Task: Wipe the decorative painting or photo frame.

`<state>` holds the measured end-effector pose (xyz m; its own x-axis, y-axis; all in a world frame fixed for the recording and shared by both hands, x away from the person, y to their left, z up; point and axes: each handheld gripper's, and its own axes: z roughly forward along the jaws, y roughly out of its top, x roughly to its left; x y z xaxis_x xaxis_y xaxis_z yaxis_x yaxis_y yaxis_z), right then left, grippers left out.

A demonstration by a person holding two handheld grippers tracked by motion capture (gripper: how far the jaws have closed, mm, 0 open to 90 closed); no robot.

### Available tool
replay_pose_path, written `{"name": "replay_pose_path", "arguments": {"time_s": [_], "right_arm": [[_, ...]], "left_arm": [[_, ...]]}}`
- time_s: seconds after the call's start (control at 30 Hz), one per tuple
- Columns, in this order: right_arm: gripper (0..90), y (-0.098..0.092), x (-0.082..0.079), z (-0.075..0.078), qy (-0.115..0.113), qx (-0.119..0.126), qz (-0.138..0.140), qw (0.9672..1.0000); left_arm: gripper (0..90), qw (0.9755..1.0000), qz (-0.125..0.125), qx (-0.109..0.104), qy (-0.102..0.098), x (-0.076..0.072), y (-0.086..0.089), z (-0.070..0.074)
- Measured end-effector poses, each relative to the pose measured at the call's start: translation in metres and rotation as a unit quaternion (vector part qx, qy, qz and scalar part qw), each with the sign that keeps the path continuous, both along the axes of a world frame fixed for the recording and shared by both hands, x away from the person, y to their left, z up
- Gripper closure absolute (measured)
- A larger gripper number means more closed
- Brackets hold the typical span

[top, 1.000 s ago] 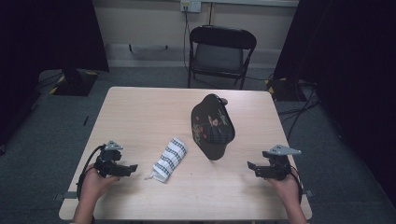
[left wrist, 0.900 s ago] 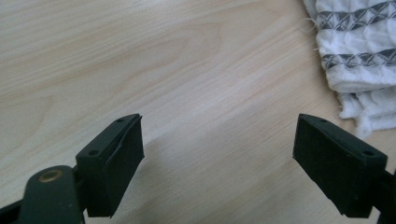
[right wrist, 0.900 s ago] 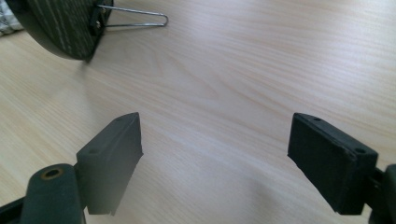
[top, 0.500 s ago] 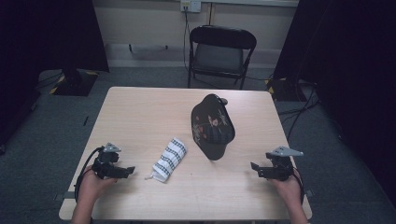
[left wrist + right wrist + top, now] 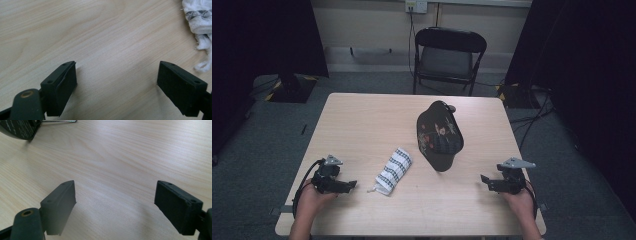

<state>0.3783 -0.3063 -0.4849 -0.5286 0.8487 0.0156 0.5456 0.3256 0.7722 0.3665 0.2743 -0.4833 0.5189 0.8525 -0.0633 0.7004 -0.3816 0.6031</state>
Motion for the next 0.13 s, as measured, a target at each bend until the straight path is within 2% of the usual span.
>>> {"name": "replay_pose_path", "arguments": {"time_s": [0.13], "right_arm": [[17.0, 0.0004, 0.0011, -0.0002, 0.000, -0.001, 0.001, 1.0000]], "left_arm": [[15.9, 1.0000, -0.004, 0.002, -0.002, -0.0012, -0.0007, -0.0001]]}}
